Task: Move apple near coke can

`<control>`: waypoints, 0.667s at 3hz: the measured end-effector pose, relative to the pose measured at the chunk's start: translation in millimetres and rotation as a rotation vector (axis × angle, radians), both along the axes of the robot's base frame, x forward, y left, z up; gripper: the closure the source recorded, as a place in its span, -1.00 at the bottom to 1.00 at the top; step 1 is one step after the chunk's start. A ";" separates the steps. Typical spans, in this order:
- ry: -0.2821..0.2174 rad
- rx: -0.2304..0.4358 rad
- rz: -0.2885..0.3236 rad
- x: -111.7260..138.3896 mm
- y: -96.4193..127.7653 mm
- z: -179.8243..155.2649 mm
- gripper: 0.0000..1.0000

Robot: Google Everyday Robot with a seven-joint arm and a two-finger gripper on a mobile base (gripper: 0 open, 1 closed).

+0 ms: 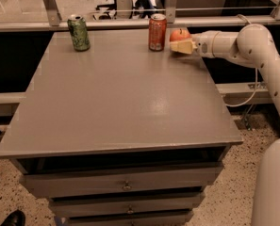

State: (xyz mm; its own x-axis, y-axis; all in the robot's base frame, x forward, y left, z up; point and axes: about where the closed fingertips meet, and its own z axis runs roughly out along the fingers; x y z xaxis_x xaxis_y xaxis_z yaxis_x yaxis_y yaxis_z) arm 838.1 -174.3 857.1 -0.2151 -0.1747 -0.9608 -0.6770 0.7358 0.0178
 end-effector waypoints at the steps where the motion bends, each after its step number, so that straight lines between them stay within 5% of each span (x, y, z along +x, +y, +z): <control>1: -0.006 0.004 0.033 5.7 5.9 -4.2 0.19; 2: -0.008 0.003 0.052 8.6 8.4 -6.9 -0.28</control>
Offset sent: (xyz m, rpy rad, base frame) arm 0.0130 0.0015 -0.0056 0.0000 -0.0151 0.0645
